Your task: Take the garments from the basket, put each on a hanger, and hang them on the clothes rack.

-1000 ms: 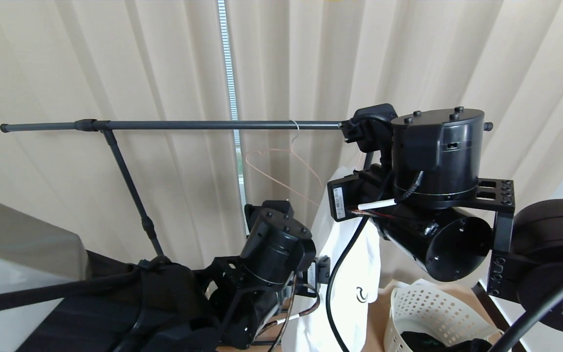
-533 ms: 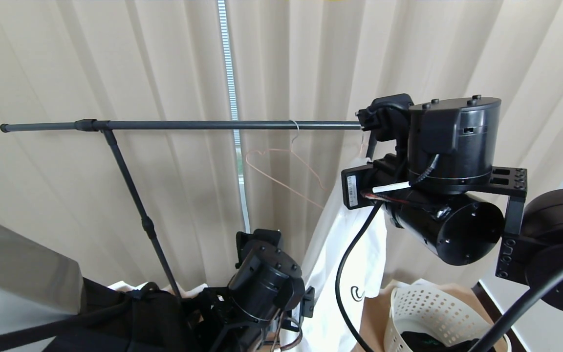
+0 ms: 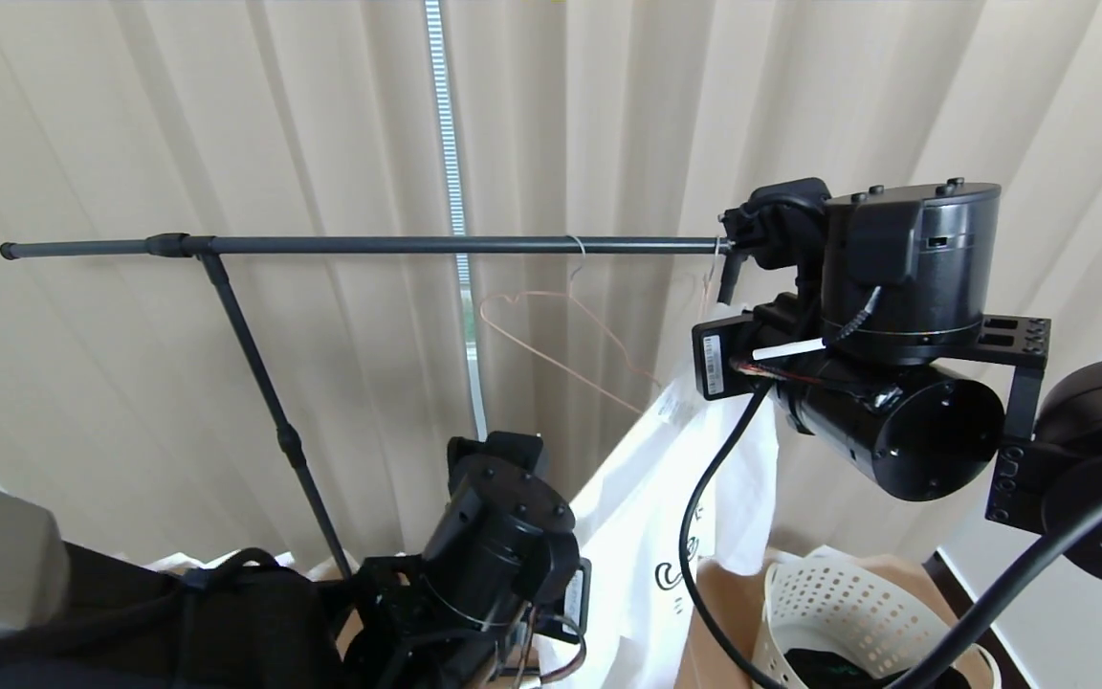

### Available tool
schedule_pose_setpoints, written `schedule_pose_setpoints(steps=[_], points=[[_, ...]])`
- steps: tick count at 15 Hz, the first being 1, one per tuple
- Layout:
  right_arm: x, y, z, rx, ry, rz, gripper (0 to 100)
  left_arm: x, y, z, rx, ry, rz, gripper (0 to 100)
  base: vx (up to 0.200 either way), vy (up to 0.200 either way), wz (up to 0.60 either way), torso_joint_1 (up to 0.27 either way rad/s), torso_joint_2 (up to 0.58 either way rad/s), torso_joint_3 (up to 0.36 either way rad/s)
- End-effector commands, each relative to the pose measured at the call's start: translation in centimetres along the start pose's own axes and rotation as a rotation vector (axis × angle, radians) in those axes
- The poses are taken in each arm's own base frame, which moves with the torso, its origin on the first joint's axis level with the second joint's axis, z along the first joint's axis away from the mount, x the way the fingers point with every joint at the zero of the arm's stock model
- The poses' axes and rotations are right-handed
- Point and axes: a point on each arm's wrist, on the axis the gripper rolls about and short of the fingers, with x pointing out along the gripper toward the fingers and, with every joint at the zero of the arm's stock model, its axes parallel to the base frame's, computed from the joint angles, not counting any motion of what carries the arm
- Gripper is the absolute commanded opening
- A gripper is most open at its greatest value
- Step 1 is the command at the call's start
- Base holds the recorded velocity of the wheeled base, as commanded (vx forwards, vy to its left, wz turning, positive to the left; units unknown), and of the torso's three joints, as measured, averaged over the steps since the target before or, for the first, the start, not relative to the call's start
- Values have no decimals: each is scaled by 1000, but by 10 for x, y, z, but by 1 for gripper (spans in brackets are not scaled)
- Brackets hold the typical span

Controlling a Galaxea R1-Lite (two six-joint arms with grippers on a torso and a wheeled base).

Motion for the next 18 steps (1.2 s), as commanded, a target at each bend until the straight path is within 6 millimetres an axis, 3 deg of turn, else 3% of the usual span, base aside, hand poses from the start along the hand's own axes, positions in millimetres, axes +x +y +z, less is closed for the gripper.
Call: schedule_pose_setpoints(steps=[1,7,14,18], points=[[-4,-5,0,-18,-1,-3,0,-15,12,27,-28,-90,5,0,0,0,0,0,0,0],[-15,-16,-16,-157,38,1,0,-15,47,83,-41,-244,102,0,0,0,0,0,0,0],[-40,-9,-35,-283,152,82,0,-1,64,94,-20,-251,161,0,0,0,0,0,0,0],[-51,-14,-9,-363,256,132,0,-8,67,97,43,-261,172,0,0,0,0,0,0,0]])
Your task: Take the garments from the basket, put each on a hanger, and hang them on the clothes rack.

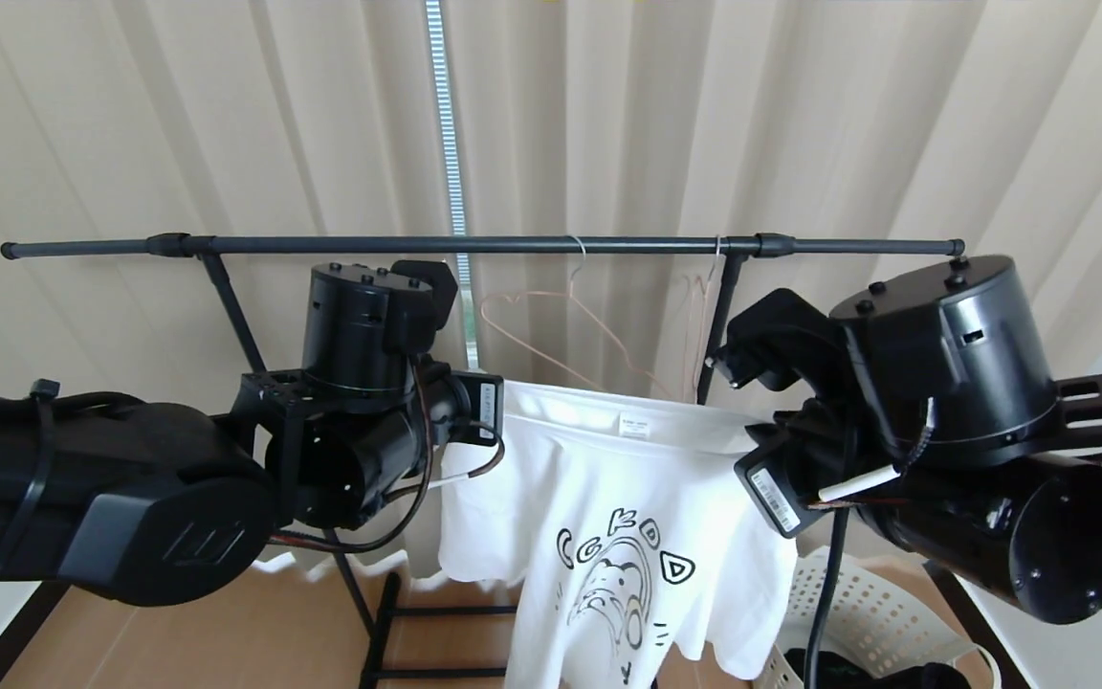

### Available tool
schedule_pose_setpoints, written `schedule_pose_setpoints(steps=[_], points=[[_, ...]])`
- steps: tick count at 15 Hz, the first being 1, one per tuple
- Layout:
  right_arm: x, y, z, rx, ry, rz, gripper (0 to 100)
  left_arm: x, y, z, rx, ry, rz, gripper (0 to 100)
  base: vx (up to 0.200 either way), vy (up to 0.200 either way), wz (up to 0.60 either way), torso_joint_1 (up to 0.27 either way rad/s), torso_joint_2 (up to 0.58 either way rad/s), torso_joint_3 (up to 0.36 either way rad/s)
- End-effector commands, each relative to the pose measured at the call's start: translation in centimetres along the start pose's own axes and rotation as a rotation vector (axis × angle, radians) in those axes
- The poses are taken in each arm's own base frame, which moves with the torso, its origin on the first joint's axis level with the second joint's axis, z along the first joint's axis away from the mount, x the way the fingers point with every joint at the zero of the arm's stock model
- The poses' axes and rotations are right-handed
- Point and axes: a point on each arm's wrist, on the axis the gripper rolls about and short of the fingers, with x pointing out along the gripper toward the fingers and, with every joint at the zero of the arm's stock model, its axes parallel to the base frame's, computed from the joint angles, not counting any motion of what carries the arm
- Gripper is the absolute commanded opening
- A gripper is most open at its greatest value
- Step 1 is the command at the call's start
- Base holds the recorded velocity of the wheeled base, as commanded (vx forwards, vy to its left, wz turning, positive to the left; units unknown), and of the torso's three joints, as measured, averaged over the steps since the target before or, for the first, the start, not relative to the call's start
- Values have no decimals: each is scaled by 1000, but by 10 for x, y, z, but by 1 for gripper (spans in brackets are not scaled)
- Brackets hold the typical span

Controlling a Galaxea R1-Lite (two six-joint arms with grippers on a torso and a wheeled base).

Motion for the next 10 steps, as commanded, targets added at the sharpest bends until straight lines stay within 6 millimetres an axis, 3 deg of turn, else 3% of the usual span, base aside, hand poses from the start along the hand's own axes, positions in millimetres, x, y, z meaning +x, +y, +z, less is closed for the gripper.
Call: schedule_pose_setpoints(steps=[1,4,7,10], points=[[-15,-14,26,5,6,56,0,-7,3,5,19,-14,1,0,0,0,0,0,0,0],[-21,-33,47,17,95,300,0,-21,9,15,73,22,-20,0,0,0,0,0,0,0],[4,-30,47,129,165,406,0,-44,17,30,75,41,-131,0,0,0,0,0,0,0],[22,-21,42,255,235,392,0,-48,20,29,79,63,-156,0,0,0,0,0,0,0]])
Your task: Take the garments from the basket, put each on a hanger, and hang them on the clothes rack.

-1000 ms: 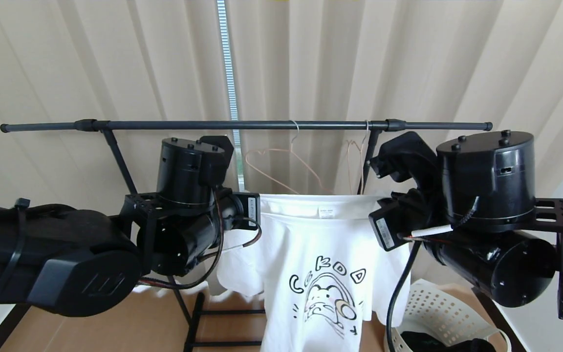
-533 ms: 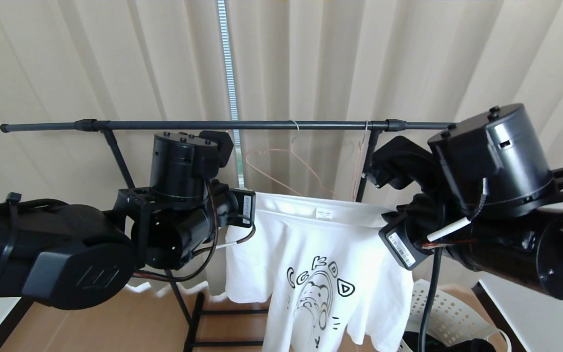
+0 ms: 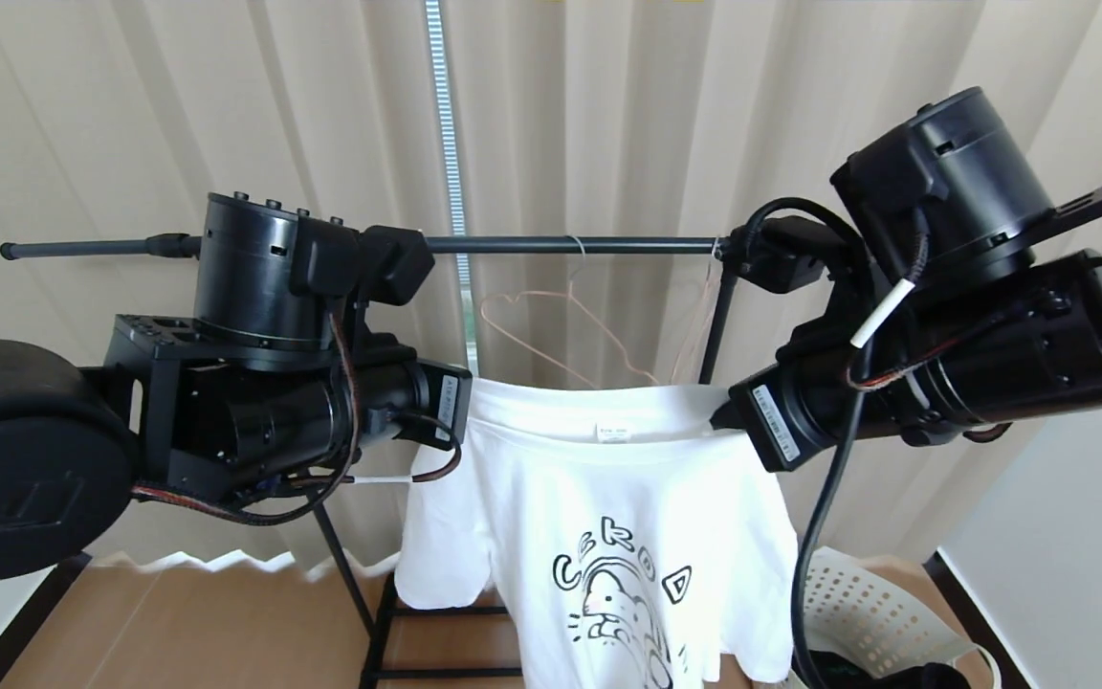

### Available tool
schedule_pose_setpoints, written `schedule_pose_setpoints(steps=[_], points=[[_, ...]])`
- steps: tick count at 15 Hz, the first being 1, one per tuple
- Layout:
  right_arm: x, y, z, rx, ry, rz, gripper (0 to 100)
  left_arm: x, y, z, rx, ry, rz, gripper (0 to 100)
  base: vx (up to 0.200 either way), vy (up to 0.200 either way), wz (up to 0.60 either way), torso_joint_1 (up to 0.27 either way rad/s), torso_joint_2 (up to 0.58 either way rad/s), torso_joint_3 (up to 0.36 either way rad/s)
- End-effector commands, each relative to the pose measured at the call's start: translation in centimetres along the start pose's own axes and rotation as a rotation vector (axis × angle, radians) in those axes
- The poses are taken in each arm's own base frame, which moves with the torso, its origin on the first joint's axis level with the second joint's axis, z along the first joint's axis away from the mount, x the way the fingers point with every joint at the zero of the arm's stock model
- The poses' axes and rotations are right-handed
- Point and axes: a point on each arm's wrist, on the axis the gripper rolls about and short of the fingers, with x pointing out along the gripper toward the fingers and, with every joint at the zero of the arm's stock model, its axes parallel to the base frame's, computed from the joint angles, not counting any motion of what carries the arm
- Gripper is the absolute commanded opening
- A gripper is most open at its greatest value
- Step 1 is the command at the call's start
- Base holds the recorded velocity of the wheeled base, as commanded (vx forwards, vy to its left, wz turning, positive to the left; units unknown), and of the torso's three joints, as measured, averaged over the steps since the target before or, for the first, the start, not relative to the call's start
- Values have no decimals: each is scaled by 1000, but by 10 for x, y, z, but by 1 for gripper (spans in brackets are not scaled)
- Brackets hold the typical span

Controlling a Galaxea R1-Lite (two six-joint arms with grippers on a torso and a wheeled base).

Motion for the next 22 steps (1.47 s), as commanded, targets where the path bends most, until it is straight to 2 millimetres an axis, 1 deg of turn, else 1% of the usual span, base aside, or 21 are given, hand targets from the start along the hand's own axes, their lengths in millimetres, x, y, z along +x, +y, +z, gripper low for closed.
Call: schedule_pose_setpoints(steps=[1,3,6,7,9,11,13,14,16,17,18,19,21,22], points=[[19,0,3,49,8,-13,0,-7,2,3,-6,-19,-1,0,0,0,0,0,0,0],[22,-7,8,69,-9,-30,0,-6,2,3,-7,-19,3,0,0,0,0,0,0,0],[21,-8,9,77,-23,-46,0,-6,2,1,-5,-12,10,0,0,0,0,0,0,0],[20,-14,14,97,-60,-96,0,-5,3,-3,-2,5,14,0,0,0,0,0,0,0],[19,-19,17,117,-91,-119,0,-2,8,-7,-7,20,32,0,0,0,0,0,0,0],[13,-19,17,118,-101,-120,0,1,9,-2,-14,4,31,0,0,0,0,0,0,0],[7,-15,13,108,-88,-162,0,11,13,9,-23,-17,41,0,0,0,0,0,0,0],[3,-8,9,86,-72,-166,0,18,13,13,-26,-24,40,0,0,0,0,0,0,0],[-19,5,-4,18,-2,-137,0,33,11,31,-32,-67,16,0,0,0,0,0,0,0],[-28,15,-10,-23,27,-111,0,41,10,40,-16,-89,17,0,0,0,0,0,0,0],[-32,26,-15,-54,38,-82,0,48,11,47,-7,-107,15,0,0,0,0,0,0,0],[-35,42,-19,-63,37,-40,0,56,8,57,-9,-135,-23,0,0,0,0,0,0,0],[-37,64,-20,-43,27,21,0,62,5,66,-10,-163,-62,0,0,0,0,0,0,0],[-30,87,-18,-13,32,63,0,68,2,73,-9,-187,-87,0,0,0,0,0,0,0]])
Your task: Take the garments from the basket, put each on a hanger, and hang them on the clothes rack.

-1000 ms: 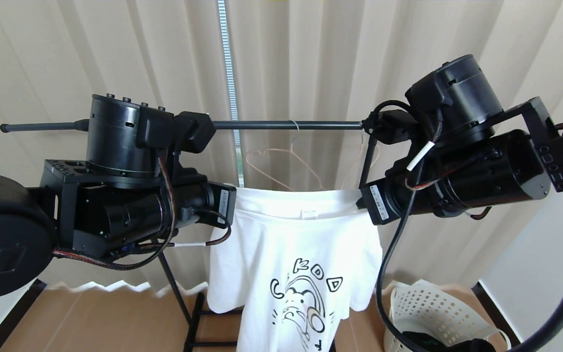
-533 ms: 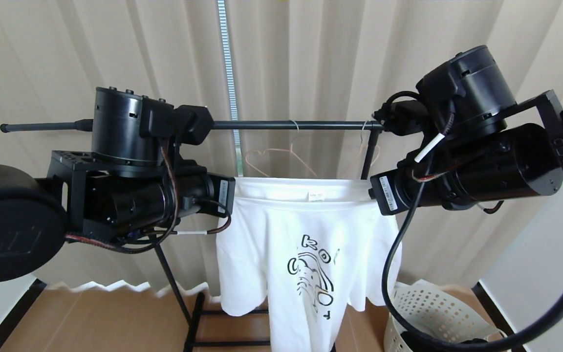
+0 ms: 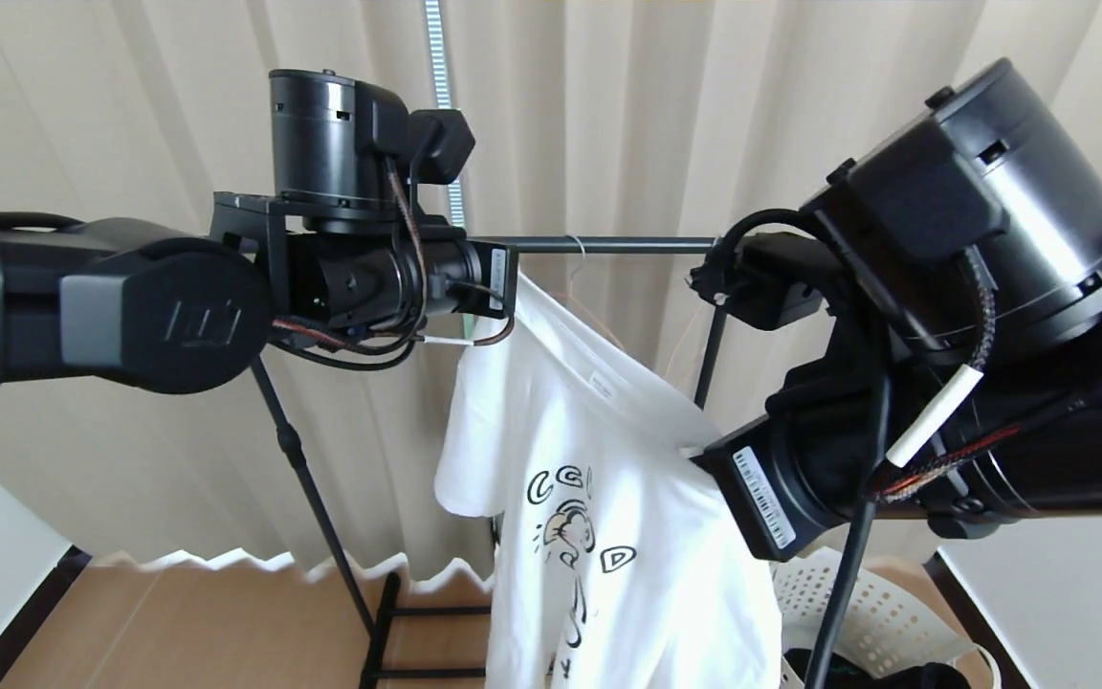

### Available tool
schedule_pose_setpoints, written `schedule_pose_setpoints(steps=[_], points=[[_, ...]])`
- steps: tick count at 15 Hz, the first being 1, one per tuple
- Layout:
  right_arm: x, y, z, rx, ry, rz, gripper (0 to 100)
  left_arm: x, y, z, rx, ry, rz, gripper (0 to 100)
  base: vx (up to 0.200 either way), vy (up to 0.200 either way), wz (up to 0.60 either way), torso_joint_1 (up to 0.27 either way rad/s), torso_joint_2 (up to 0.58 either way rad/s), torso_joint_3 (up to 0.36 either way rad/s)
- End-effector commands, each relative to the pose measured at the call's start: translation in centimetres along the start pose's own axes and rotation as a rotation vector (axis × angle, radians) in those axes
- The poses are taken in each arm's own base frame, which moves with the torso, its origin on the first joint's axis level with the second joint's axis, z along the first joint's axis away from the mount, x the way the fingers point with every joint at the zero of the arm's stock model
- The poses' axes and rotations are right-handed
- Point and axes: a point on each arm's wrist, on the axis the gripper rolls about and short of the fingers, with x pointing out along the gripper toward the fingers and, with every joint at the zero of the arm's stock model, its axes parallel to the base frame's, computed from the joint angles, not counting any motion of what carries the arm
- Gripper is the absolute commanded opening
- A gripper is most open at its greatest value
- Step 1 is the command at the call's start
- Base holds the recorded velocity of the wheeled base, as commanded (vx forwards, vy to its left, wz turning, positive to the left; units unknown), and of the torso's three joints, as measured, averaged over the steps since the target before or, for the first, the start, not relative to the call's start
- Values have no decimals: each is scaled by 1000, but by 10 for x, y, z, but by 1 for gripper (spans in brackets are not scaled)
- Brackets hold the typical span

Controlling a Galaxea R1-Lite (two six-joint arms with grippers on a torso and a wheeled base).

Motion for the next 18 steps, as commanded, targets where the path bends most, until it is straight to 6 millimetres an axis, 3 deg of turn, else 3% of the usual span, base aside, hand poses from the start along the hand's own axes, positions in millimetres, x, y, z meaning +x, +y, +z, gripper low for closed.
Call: schedule_pose_setpoints(steps=[1,2,6,10,15,16,18], points=[[9,35,2,19,8,64,0,22,-4,0,-1,-5,-32,0,0,0,0,0,0,0],[14,52,6,83,7,90,0,25,-5,6,-4,-28,-72,0,0,0,0,0,0,0],[31,73,21,240,-60,147,0,24,-10,11,-2,-44,-154,0,0,0,0,0,0,0],[29,74,25,270,-94,164,0,23,-11,10,-3,-40,-150,0,0,0,0,0,0,0],[27,39,25,219,-72,71,0,16,-4,10,-5,-31,-126,0,0,0,0,0,0,0],[27,20,25,202,-60,3,0,11,3,10,-6,-28,-88,0,0,0,0,0,0,0],[32,-1,28,203,-75,-95,0,1,9,6,7,8,-40,0,0,0,0,0,0,0]])
